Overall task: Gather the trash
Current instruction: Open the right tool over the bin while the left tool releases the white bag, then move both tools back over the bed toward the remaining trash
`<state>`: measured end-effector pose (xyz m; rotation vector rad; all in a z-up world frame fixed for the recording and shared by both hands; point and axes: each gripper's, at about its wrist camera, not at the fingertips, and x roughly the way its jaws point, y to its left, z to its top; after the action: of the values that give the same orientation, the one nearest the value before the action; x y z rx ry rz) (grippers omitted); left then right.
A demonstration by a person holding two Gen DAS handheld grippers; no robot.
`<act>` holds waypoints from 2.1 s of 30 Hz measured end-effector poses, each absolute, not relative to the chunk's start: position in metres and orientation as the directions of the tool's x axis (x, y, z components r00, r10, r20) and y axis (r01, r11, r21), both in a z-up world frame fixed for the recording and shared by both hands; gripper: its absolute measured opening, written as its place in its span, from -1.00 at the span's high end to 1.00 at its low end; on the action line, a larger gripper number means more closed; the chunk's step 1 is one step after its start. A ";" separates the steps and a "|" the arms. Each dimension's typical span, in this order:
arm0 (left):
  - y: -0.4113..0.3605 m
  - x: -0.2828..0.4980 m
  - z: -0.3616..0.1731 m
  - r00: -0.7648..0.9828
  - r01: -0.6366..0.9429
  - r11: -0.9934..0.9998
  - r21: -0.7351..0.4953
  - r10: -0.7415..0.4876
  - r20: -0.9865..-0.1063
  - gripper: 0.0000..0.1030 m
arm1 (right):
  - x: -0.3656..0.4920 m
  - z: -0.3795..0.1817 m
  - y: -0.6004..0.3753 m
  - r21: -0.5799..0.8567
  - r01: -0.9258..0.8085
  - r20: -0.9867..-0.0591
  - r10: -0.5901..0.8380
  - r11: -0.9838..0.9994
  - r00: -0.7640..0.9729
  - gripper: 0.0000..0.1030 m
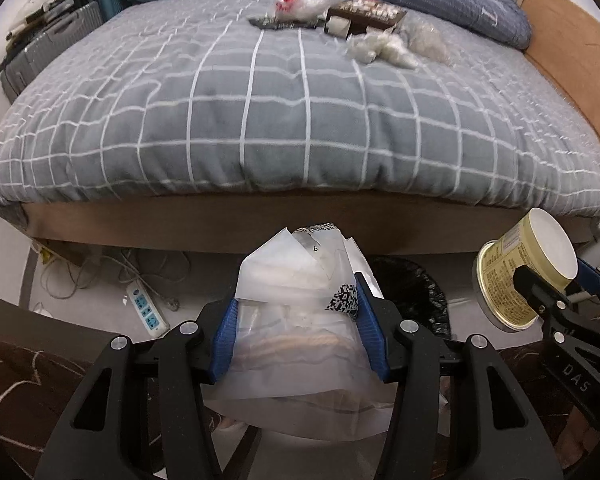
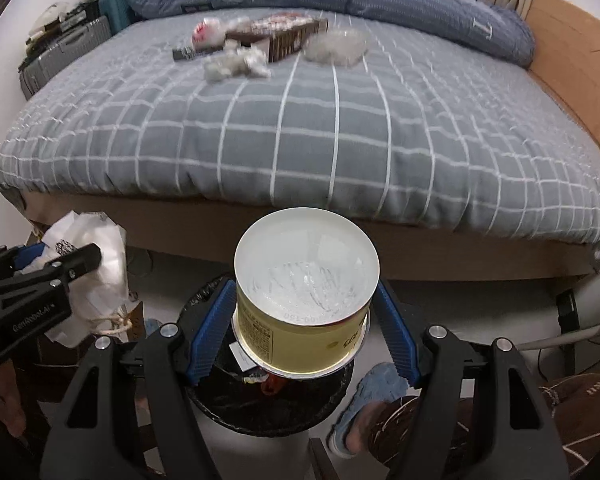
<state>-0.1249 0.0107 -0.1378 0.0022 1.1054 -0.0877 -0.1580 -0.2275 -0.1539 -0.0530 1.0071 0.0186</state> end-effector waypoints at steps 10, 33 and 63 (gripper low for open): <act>0.009 -0.102 -0.175 0.416 0.070 0.997 -0.007 -0.036 -0.909 0.00 | -0.137 -0.185 -0.229 -0.008 -0.027 -0.876 0.006 1.000 0.482 -0.30; 0.044 -0.091 -0.213 0.347 0.013 1.000 -0.001 -0.005 -0.938 0.00 | -0.108 -0.228 -0.193 -0.008 -0.075 -0.917 0.022 0.997 0.398 -0.39; -0.062 -0.084 -0.238 0.290 0.164 0.987 -0.002 -0.050 -0.956 0.00 | -0.127 -0.232 -0.303 -0.053 0.172 -0.905 -0.120 0.984 0.408 -0.85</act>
<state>-0.0837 -0.0622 -0.2385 0.1025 1.2697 -0.1431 -0.1267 -0.3028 -0.2323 0.0508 1.1358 -0.1839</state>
